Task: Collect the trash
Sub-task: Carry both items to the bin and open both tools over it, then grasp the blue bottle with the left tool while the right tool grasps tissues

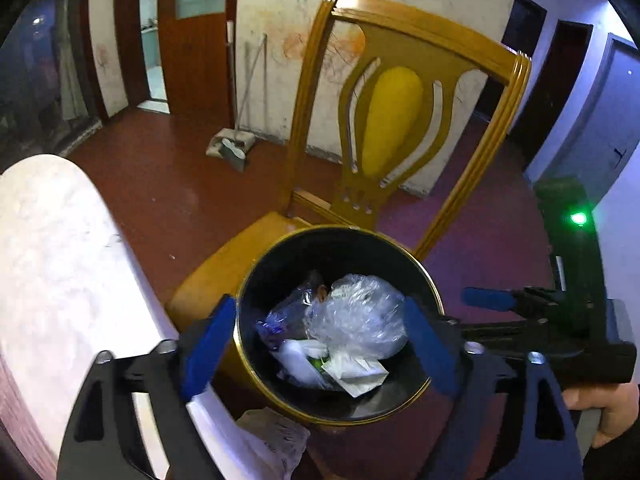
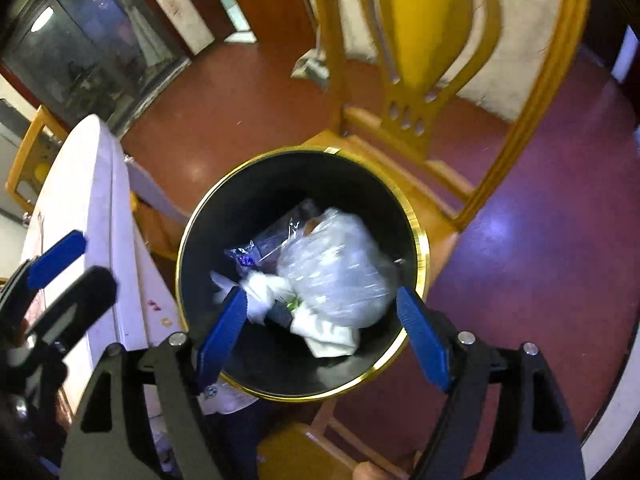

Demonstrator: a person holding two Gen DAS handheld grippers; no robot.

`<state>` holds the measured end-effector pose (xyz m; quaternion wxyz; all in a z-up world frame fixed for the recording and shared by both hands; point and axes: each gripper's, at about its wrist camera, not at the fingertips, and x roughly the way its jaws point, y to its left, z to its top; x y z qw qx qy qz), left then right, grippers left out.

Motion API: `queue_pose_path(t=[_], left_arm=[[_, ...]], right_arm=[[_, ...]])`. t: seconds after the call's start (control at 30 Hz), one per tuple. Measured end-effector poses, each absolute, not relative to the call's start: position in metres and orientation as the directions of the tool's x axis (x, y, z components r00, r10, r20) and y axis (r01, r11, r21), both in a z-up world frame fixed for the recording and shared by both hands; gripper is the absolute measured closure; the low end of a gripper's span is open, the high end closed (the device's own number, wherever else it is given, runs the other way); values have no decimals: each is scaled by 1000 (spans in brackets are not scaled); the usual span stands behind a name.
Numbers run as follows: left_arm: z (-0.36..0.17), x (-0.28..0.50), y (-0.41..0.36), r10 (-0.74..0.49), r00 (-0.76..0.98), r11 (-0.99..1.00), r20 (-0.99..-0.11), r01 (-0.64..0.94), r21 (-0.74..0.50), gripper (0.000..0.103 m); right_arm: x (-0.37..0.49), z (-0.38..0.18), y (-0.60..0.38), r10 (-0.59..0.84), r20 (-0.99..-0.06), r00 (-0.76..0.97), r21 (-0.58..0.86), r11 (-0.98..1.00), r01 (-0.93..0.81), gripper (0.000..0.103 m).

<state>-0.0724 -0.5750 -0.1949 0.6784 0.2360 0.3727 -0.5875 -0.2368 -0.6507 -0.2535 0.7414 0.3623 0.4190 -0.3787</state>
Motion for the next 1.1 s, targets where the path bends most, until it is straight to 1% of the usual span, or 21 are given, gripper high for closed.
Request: queue_pose_path(t=[0.1,0.2,0.23,0.3,0.4,0.47,0.57,0.67,0.73,0.8,0.83,0.87,0.97,1.0,1.03,1.07,1.1], left_arm=[[-174,-68,-550,-667,113,251,-736,965,-79,7],[-150,-57,-509,-690,218,334,-690,942,-37,6],[-142,-49,-487,-699,255,372,-668,927,-35,6],[-133,-35,-452,-695,298,425,-654,905,-39,6],[-121,-8,-380,-666,386,531,-639,847,-41,6],[-117,10,-328,-613,464,616,-640,788,-19,6],[-116,36,-246,-498,583,745,-641,666,27,6],[-118,58,-166,-358,674,856,-647,513,61,6],[-119,72,-112,-253,723,909,-643,404,97,6],[-118,80,-68,-161,760,940,-629,312,137,6],[-118,83,-52,-126,771,948,-625,278,152,6],[-120,88,-27,-66,784,959,-617,220,178,6],[-127,100,27,41,787,972,-616,112,207,6],[-130,104,43,64,782,975,-619,83,206,6],[-136,109,60,84,774,978,-628,57,202,6],[-139,110,75,96,769,978,-632,44,202,6],[-144,115,84,110,764,978,-636,30,205,6]], right_arm=[[-240,-230,-640,-324,-868,376,210,448,869,25],[-234,-198,-622,-375,-816,440,234,482,845,24],[-230,-191,-618,-379,-802,462,242,501,831,24],[-207,-168,-595,-371,-764,527,252,581,774,24],[-166,-137,-554,-321,-700,638,271,707,653,24],[-130,-116,-510,-227,-647,728,291,809,511,22],[-75,-109,-446,-72,-620,781,289,905,313,20],[-13,-123,-371,78,-662,746,266,954,136,19],[26,-137,-326,143,-687,713,256,965,53,19],[59,-151,-299,174,-723,668,251,968,19,19],[70,-160,-292,171,-746,644,239,971,20,19],[87,-172,-279,160,-784,600,216,976,21,19],[101,-196,-260,154,-836,528,188,982,12,20],[103,-205,-254,147,-852,502,174,985,7,24],[106,-209,-246,101,-866,490,124,992,14,41],[106,-210,-244,47,-869,493,66,998,20,54],[106,-211,-242,14,-871,491,26,1000,17,59]])
